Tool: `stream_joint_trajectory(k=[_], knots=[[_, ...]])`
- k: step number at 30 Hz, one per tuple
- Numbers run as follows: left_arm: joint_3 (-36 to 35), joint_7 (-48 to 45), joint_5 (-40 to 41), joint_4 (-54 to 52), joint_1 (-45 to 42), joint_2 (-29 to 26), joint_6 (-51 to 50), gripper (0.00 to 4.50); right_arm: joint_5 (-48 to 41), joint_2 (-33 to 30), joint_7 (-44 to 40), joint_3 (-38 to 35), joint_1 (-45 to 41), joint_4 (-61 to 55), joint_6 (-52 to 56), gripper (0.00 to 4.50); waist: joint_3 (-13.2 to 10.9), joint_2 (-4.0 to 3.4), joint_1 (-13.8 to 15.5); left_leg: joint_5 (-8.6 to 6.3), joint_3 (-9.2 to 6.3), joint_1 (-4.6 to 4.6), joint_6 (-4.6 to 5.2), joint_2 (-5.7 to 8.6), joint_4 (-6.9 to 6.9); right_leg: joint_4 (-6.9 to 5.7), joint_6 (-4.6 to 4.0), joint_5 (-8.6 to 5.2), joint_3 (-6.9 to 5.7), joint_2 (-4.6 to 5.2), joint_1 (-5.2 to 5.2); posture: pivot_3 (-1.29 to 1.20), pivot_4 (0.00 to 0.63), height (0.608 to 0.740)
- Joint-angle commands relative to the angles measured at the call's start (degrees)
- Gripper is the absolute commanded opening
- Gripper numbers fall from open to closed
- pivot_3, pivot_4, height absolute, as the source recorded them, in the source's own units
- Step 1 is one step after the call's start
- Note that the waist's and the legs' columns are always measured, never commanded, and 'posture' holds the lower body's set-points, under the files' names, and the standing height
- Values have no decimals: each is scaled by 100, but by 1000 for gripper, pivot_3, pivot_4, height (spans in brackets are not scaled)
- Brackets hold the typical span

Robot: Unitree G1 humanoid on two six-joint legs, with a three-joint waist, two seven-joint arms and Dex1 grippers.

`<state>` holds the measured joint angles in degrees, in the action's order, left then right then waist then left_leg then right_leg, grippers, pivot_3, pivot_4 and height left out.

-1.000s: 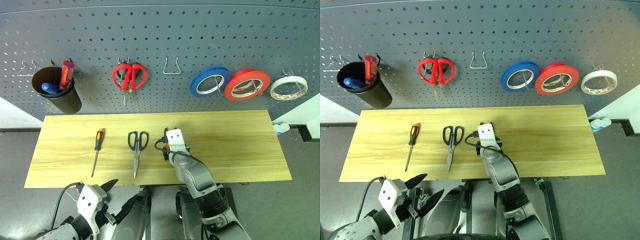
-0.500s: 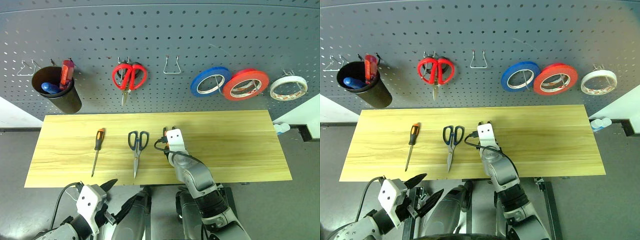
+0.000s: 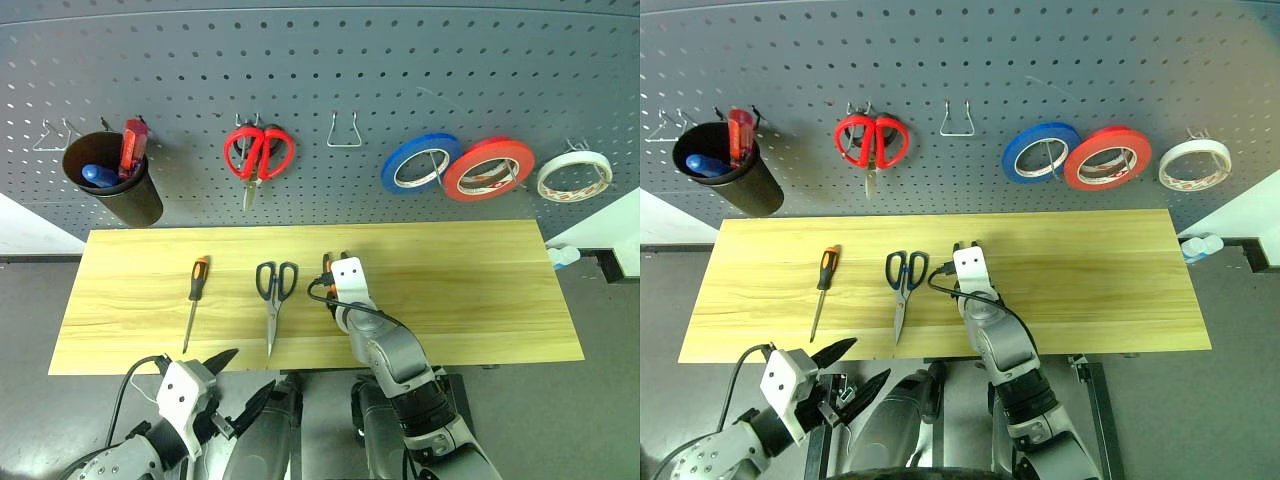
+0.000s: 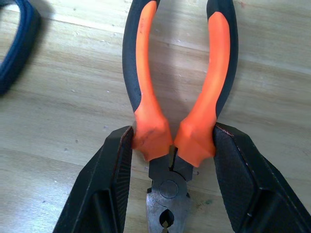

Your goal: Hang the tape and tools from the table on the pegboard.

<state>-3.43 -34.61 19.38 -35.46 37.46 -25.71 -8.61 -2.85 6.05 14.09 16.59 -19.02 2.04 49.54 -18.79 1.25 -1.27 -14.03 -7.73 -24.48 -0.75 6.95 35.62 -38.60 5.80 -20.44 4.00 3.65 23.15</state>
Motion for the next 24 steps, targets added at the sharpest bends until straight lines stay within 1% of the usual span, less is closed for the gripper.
stream_joint_trajectory(k=[1,10,15,17,24], knots=[[37,-47,19,93,-69,-20,6,4478,56,343,-53,75,212,-107,-189,2091,1,3,0,2,0,0,-4,0,0,-2,0,0,-1,0,2,59,331,717],[115,-167,0,565,-727,-51,54,4478,197,114,-278,-16,208,-261,-457,2091,18,18,-10,16,7,0,-27,0,13,-51,-1,0,-8,1,19,42,279,717],[117,-249,-11,814,-1060,-62,88,4478,282,-91,-493,-72,335,-540,-548,2091,37,21,-2,18,7,0,-30,0,39,-68,-1,1,-12,0,18,37,256,717],[118,-289,-15,930,-1211,-70,103,4478,322,-211,-600,-69,426,-701,-572,2091,72,33,5,19,7,0,-31,0,41,-72,-1,1,-15,0,18,34,246,717],[124,-420,-29,1307,-1655,-84,171,4478,444,-455,-927,-85,672,-1100,-716,2091,239,37,-27,23,7,2,-38,0,51,-88,-3,3,-23,-2,17,26,216,717]])
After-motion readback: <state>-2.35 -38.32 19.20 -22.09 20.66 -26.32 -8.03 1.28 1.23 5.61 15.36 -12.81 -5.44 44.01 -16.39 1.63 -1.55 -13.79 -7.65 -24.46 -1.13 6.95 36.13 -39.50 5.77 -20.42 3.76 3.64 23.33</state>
